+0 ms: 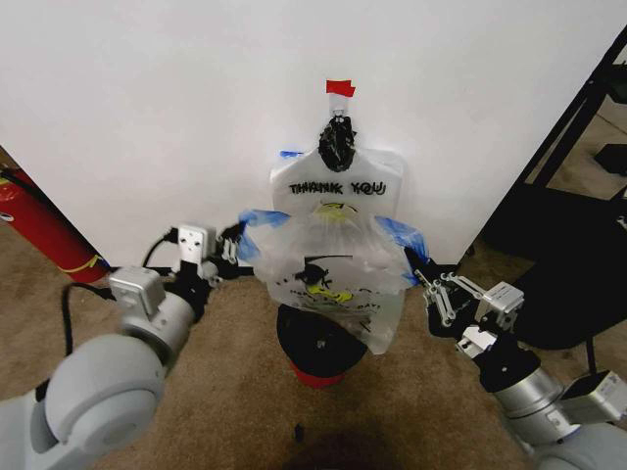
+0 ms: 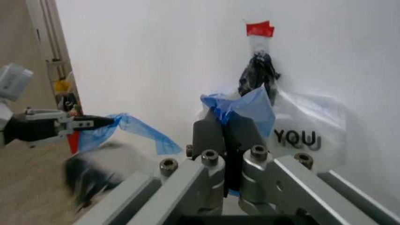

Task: Pick up the garbage bag from the wall and place it over the trash bin.

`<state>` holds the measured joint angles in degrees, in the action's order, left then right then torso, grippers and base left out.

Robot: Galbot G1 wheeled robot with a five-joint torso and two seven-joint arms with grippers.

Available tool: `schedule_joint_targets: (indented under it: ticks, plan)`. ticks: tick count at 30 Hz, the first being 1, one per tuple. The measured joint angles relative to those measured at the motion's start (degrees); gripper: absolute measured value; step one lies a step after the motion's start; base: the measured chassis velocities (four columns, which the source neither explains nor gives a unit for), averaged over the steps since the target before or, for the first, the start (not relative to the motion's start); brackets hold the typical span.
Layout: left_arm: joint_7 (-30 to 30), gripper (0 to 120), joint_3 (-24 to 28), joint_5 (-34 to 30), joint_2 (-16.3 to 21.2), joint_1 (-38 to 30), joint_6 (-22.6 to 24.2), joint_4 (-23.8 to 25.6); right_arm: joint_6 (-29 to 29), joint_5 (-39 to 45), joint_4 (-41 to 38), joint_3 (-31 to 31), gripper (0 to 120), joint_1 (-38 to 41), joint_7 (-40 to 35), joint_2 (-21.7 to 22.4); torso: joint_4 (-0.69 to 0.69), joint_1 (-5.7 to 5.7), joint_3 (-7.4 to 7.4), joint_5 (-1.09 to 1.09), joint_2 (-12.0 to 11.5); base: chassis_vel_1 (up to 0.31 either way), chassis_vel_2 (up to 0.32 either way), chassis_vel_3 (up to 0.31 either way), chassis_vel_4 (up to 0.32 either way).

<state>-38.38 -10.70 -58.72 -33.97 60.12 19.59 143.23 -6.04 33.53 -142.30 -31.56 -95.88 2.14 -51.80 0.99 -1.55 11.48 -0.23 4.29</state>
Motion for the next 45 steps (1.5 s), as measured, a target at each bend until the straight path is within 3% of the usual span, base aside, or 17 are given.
schedule_joint_targets:
  ticks: [12,24,33,45]
  plan:
    - [-0.16,0,2.26,2.93,-4.05,1.21,-1.27,-0.24,-0.04,-0.16,7.96,6.28,0,6.02,-0.02,-5.80,0.00,0.00,0.00,0.01,0.00,0.000,0.000,0.000,0.000]
    - [-0.51,0,6.09,5.06,-9.07,2.82,-4.46,-9.03,-2.94,-4.74,18.79,12.63,0,8.56,0.75,-11.33,0.00,0.00,0.00,0.01,0.00,0.000,0.000,0.000,0.000]
    - [-1.66,0,7.77,6.39,-11.41,6.64,-4.81,-9.25,-4.52,-7.28,21.63,13.38,0,7.51,1.06,-12.50,0.00,0.00,0.00,0.01,0.00,0.000,0.000,0.000,0.000]
    - [-1.19,0,11.95,10.74,-16.58,7.22,-10.01,-14.81,-7.34,-9.55,28.44,12.62,0,8.88,1.32,-15.18,0.00,0.00,0.00,0.01,0.00,0.000,0.000,0.000,0.000]
